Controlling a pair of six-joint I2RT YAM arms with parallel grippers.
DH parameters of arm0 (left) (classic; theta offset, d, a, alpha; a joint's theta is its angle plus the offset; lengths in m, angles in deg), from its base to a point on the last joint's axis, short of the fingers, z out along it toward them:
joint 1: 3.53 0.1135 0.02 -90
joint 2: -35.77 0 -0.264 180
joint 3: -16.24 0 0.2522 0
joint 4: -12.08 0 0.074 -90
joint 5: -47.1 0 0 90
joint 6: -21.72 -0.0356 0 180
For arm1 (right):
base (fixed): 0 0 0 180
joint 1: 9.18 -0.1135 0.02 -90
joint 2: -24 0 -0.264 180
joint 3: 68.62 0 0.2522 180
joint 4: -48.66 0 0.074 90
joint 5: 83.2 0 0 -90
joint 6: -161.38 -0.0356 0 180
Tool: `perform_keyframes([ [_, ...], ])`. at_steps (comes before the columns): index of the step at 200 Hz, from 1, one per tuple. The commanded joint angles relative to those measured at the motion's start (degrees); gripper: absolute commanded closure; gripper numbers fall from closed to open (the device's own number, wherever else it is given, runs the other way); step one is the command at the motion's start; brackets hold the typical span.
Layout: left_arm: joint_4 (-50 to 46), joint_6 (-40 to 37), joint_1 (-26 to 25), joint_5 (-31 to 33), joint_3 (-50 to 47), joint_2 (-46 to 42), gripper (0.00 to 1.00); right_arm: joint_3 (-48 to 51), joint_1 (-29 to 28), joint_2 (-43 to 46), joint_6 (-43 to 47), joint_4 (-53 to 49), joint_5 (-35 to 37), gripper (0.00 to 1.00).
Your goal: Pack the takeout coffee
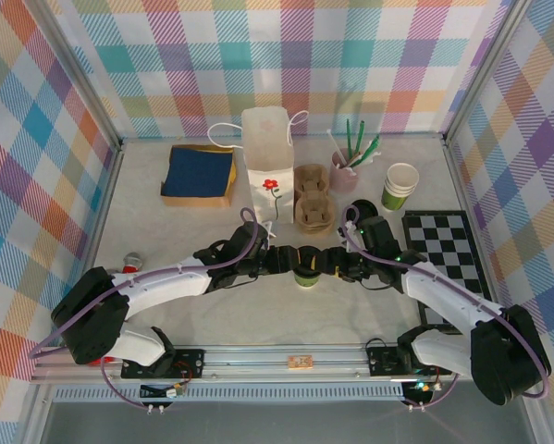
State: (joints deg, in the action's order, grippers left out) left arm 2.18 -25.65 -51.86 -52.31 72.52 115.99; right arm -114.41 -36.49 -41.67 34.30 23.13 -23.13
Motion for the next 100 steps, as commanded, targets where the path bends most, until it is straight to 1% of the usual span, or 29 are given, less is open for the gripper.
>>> perform_keyframes([
  [1, -8.52, -0.25, -0.04, 1.24, -3.13, 2.39, 0.44, 4.03, 0.06, -4.09, -0.11, -7.77, 9.04, 0.44],
  [29, -8.87, -0.26, -0.05, 1.24, -1.83, 1.64, 0.44, 1.46, 0.06, -4.23, 0.51, -8.30, 7.76, 0.44],
  [68, -11.47, -1.65, 0.01, 1.89, 3.13, 0.11, 0.38, -3.52, 0.09, -2.49, 2.01, -10.99, 7.26, 0.38],
  [100, -11.42, -2.02, 0.05, 0.97, 6.22, 0.87, 0.33, -6.31, 0.06, -2.92, 2.35, -11.70, 6.91, 0.36],
])
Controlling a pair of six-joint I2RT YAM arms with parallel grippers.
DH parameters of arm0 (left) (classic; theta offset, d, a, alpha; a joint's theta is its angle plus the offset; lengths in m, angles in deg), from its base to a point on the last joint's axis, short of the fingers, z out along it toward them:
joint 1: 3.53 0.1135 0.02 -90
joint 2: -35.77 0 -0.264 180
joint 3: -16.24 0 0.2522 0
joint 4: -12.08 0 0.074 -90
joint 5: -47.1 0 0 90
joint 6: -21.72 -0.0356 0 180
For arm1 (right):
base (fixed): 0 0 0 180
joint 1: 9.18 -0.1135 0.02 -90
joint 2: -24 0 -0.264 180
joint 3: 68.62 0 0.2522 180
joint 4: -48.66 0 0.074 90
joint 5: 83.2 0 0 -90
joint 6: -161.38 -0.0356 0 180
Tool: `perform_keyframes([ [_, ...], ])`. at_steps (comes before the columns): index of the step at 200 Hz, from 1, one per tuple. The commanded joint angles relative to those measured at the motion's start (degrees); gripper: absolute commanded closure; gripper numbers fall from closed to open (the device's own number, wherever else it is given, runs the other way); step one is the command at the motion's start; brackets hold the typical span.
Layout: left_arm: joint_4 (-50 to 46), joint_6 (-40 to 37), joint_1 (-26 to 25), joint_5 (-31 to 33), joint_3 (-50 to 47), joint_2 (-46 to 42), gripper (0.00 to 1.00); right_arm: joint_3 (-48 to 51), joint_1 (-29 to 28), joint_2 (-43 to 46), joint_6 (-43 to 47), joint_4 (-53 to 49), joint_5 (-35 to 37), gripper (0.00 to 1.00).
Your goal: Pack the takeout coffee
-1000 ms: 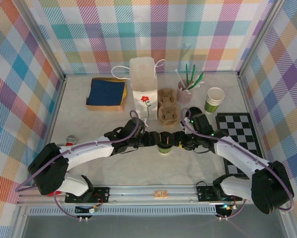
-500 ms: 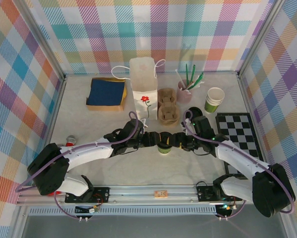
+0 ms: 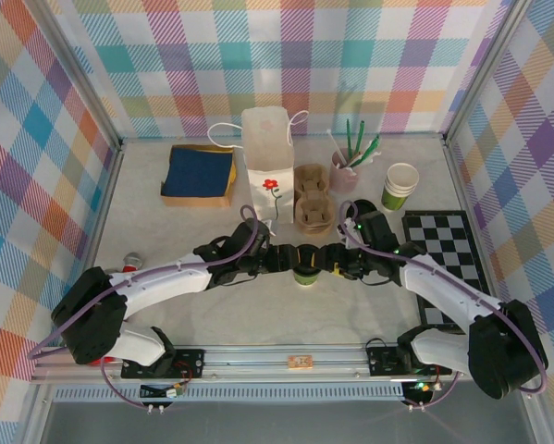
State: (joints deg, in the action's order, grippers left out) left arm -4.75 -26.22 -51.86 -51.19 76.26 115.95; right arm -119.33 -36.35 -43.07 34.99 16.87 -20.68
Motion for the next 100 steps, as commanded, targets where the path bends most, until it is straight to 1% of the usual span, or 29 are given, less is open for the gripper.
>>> perform_keyframes([
  [1, -4.49, -1.45, 0.02, -0.14, 2.63, 0.97, 0.33, -1.43, -0.07, -1.55, 1.66, -5.45, 4.46, 0.36],
  [47, -4.82, -2.05, 1.06, -0.32, 6.07, 1.93, 0.25, -5.80, -0.07, -3.06, 2.36, -6.63, 3.97, 0.32],
  [80, -5.61, -2.69, 2.12, -0.95, 8.94, 1.06, 0.24, -10.44, -0.07, -3.31, 3.92, -10.06, 4.37, 0.26],
  [100, -6.12, -3.12, 3.03, -2.04, 10.25, 0.10, 0.23, -13.44, -0.04, -3.01, 5.09, -12.47, 4.59, 0.24],
])
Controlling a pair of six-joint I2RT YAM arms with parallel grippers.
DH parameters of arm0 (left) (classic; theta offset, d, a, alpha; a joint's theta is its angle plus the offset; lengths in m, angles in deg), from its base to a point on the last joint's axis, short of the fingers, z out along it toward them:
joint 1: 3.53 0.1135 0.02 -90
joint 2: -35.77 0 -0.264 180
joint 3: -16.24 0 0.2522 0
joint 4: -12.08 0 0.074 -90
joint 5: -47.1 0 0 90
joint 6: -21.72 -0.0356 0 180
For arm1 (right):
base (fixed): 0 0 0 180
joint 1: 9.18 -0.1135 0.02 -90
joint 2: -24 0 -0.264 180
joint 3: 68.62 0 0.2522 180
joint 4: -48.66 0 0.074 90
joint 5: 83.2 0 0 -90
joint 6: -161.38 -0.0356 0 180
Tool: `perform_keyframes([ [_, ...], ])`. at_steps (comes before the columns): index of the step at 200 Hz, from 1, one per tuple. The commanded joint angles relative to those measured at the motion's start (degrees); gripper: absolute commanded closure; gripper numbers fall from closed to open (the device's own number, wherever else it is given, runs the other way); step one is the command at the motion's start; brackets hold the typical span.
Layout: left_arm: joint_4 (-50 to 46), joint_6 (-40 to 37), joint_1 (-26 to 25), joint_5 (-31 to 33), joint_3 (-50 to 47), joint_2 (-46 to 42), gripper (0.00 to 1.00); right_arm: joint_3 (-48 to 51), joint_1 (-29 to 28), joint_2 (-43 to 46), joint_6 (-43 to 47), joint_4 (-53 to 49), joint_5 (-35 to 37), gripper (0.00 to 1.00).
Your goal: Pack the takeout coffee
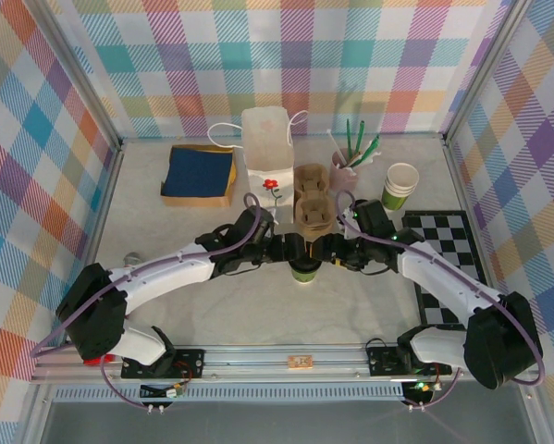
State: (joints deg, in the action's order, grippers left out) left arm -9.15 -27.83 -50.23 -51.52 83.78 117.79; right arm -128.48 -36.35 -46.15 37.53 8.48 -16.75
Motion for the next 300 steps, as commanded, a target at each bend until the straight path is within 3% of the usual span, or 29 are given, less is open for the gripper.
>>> perform_keyframes([
  [1, -1.75, -1.51, 1.41, -1.77, 2.73, -1.80, 0.23, -4.36, -0.05, 0.13, 2.56, -4.17, 0.72, 0.24],
  [30, -1.11, -1.78, 3.28, -4.03, 0.71, -3.67, 0.22, -7.49, 0.15, 1.59, 3.85, -8.10, 2.74, 0.23],
  [59, 6.24, 0.70, 4.95, -7.14, -7.36, -7.72, 0.23, -8.56, 2.91, 2.97, 4.74, -11.50, 4.84, 0.24],
  [92, 7.76, 0.58, 6.00, -5.42, -13.66, -15.95, 0.23, -9.59, 6.26, 4.18, 6.58, -13.31, 4.41, 0.24],
  [136, 8.13, 2.96, 12.64, -8.02, -18.28, -20.37, 0.23, -13.12, 6.89, 4.03, 9.82, -17.54, 7.38, 0.05],
  [177, 3.48, 1.98, 17.15, -7.16, -16.10, -20.59, 0.26, -21.24, 6.71, -1.91, 12.43, -21.95, 12.80, 0.11],
  [201, 7.25, 3.09, 16.40, -11.93, -15.95, -15.41, 0.28, -23.80, 6.70, -3.85, 12.68, -23.09, 13.98, 0.13],
  [216, 12.53, 4.93, 13.19, -10.90, -18.20, -13.50, 0.28, -23.08, 6.62, -4.14, 12.06, -22.46, 11.59, 0.16],
  [240, 24.61, 9.50, 7.89, -10.22, -20.47, -8.62, 0.29, -19.17, 6.44, -2.28, 10.30, -20.06, 10.10, 0.16],
  [268, 38.80, 14.92, 6.62, -11.92, -23.50, -3.87, 0.28, -16.79, 6.44, 1.13, 9.54, -20.35, 10.42, 0.16],
  [300, 38.41, 14.47, 4.78, -11.95, -22.07, -1.72, 0.27, -15.91, 6.44, 3.92, 9.86, -22.06, 11.33, 0.16],
])
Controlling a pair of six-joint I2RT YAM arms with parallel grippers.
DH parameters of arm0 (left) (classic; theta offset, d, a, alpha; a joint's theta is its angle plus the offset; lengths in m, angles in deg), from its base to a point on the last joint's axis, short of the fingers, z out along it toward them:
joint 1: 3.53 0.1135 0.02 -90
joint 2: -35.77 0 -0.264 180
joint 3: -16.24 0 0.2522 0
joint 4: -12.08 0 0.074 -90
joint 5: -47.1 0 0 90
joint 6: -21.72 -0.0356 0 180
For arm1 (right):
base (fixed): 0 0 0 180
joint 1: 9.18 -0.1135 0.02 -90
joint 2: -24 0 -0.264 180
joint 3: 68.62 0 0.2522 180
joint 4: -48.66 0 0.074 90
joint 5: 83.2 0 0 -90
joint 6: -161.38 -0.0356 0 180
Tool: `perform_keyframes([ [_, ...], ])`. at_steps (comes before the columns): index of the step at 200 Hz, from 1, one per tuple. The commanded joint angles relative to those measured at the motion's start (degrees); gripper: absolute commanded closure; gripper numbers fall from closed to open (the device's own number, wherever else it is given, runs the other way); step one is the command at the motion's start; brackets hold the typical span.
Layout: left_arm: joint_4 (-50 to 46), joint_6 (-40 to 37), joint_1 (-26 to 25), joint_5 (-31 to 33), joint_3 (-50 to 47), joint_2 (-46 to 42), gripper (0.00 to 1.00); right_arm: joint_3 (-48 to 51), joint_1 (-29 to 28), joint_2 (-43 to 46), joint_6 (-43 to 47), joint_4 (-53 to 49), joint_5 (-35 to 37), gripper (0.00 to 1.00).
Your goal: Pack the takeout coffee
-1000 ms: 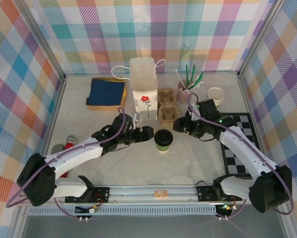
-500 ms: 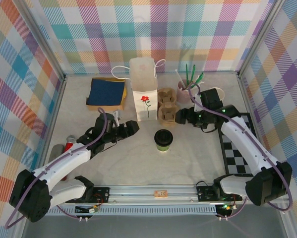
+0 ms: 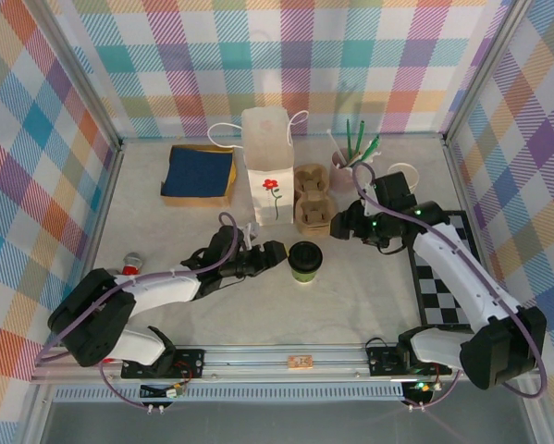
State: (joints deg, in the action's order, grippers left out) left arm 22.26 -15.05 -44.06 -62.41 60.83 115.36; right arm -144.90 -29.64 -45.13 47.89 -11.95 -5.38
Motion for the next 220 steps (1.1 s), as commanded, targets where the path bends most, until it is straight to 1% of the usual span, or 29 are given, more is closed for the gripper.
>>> perform_keyframes([
  [1, 7.00, 1.69, -1.43, -1.06, 0.89, 0.77, 0.27, 0.58, -0.27, 2.96, -0.50, -1.65, -0.03, 0.16],
  [32, 10.02, 2.93, -2.72, -1.37, 0.87, 2.90, 0.27, 1.72, -0.27, 3.91, -0.99, -0.71, -0.71, 0.16],
  [66, 12.05, 3.62, -4.67, -0.42, 0.40, 4.29, 0.30, 1.78, -0.26, 3.56, -1.10, -0.09, -1.13, 0.16],
  [100, 13.59, 4.48, -5.33, 0.02, 0.49, 5.58, 0.32, 1.70, -0.27, 3.64, -1.17, 0.10, -1.26, 0.17],
  [134, 15.11, 4.93, -6.82, -0.18, 2.23, 8.80, 0.33, 1.64, -0.27, 4.29, -1.09, -0.40, -0.72, 0.17],
  [174, 19.64, 6.71, -8.08, 0.17, 3.56, 12.65, 0.35, 1.44, -0.19, 4.94, -0.87, -0.94, -0.08, 0.17],
  [220, 19.52, 6.45, -10.27, 0.39, 7.89, 16.80, 0.36, 0.42, -0.19, 5.13, -0.51, -1.77, 0.82, 0.17],
])
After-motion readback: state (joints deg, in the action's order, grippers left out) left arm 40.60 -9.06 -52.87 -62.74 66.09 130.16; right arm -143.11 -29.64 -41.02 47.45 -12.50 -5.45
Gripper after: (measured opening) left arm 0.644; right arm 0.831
